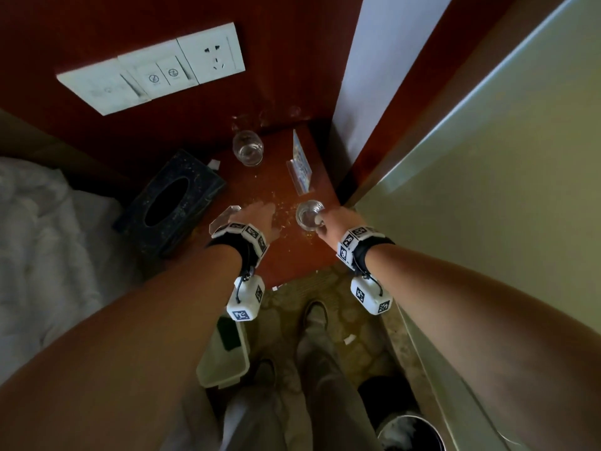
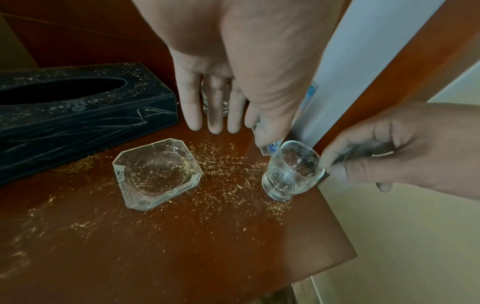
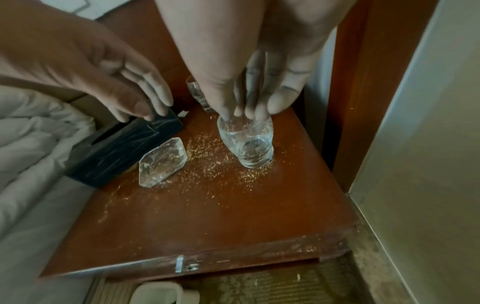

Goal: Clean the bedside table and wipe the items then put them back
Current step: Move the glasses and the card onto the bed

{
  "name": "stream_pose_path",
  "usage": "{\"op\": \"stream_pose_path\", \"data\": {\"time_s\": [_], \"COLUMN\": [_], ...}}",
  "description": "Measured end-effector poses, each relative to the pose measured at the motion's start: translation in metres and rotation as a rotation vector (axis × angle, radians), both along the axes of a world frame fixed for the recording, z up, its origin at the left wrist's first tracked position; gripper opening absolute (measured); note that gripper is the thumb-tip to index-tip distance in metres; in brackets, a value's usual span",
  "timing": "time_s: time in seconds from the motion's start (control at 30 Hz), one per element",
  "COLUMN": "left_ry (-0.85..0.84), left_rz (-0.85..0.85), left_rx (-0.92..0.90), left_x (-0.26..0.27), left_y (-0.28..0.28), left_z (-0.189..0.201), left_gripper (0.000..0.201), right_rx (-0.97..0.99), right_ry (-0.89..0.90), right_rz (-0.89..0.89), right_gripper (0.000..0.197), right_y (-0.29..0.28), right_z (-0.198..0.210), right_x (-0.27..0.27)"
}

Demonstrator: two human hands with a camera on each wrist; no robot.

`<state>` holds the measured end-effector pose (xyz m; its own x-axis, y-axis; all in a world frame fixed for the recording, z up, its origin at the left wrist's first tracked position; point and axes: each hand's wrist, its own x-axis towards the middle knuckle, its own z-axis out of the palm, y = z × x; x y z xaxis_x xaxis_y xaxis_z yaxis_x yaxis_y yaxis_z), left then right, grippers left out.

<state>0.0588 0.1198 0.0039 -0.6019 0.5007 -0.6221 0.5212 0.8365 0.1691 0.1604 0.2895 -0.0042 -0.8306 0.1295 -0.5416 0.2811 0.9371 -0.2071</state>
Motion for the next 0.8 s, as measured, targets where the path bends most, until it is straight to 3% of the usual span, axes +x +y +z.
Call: {"op": "stream_pose_path", "data": {"time_s": [0.4,0.8], "left_ry": [0.15,0.347], "left_rz": [0.158,0.044], "left_rx": [-0.038,0.056], "left_x": [-0.042,-0.08], "left_y": [0.026,0.042], "left_z": [-0.033,-0.046], "left_gripper": [0.047,0.065], "right_rx": [0.019,-0.059], "right_ry": [-0.045,-0.091], "right_rz": [0.22,0.106], "right_gripper": [0.028,0.025], "right_y": [-0.003,-0.004], "right_z": [-0.036,-0.035], "right_x": [-0.03,-0.04]}}
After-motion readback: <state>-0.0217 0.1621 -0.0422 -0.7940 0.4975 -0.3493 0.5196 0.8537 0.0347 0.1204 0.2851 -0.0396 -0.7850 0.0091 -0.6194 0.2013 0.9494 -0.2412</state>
